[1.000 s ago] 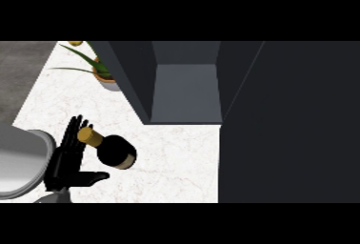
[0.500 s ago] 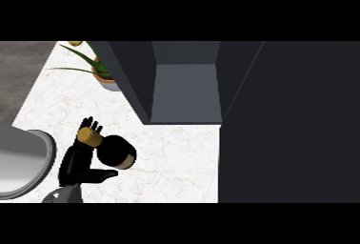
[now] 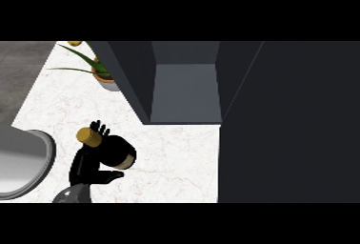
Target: Pick up the wine, place it into the cabinet and close the cabinet
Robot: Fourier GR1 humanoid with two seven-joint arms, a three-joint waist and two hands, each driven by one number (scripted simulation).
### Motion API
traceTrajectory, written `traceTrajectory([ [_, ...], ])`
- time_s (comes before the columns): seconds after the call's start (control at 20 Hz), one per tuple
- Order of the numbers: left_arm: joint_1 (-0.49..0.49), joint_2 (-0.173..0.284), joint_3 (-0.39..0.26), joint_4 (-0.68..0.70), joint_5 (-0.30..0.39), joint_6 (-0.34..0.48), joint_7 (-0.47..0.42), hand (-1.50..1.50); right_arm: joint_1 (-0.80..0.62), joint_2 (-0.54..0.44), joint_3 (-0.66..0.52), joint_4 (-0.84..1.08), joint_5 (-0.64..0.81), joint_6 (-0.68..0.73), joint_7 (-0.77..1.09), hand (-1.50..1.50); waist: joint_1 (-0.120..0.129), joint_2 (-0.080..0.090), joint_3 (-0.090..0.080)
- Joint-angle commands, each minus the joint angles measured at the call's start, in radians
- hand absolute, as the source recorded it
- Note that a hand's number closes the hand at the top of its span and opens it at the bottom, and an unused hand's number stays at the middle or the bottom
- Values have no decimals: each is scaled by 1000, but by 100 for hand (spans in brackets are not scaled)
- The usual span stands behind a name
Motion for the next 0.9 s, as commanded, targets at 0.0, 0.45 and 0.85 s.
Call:
traceTrajectory([
  [0.0, -40, -34, 4, 131, -8, -27, -105, -150, -56, -51, -72, -13, -73, 0, 58, -150, -3, 2, 0],
  [0.45, -125, 25, 22, 230, 20, -109, -100, 150, 51, -1, -27, 29, -16, 54, -69, -150, -7, 2, 0],
  [0.85, -91, 34, 3, 216, 18, -145, -116, 150, -6, -18, -69, 64, -61, 49, -53, -150, 0, 1, 0],
])
